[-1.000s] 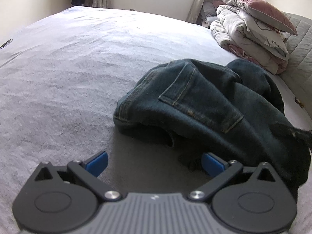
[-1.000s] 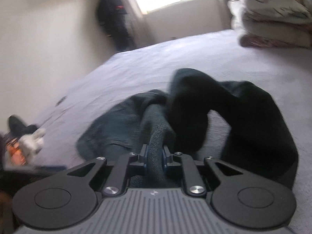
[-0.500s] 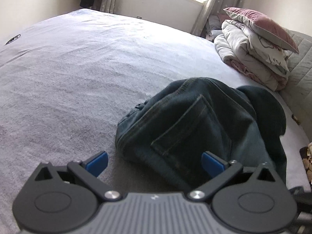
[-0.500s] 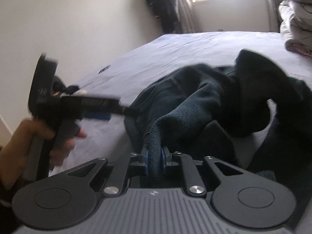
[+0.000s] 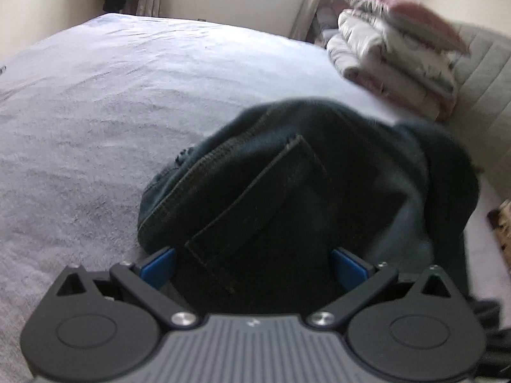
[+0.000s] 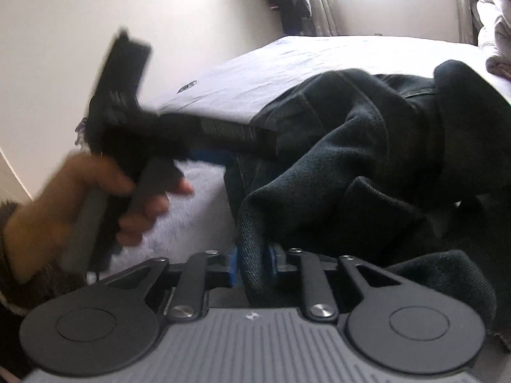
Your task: Fold clothes
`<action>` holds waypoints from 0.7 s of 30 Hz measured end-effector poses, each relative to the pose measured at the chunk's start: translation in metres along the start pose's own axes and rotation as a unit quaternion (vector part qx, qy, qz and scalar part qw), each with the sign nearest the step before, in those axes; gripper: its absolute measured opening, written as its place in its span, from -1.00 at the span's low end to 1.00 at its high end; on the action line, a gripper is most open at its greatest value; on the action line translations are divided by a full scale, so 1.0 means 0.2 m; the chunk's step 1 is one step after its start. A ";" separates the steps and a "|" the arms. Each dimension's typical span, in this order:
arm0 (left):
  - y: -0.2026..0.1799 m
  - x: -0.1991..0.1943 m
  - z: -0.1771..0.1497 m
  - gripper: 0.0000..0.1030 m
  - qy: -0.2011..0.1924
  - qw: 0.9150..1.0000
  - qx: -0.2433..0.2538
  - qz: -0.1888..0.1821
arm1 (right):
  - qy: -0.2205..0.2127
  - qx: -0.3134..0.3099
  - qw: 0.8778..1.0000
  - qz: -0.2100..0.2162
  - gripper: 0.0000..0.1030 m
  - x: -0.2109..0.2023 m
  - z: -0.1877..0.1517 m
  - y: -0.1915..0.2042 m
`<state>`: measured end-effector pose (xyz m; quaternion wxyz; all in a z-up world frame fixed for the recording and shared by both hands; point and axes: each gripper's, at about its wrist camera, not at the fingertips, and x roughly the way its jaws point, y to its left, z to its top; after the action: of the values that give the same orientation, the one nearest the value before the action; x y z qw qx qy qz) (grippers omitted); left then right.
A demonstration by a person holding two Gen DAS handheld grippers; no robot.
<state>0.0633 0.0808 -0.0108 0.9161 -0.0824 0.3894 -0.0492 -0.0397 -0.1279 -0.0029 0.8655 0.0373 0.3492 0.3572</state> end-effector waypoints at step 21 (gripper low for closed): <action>0.01 -0.02 -0.04 1.00 0.009 1.000 0.003 0.006 | -0.130 0.048 0.972 -0.188 0.18 -0.22 0.30 -0.36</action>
<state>0.0556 0.0831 -0.0141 0.9131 -0.0768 0.3978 -0.0458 0.0192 -0.1996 0.0462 0.9523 0.0583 0.2515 0.1628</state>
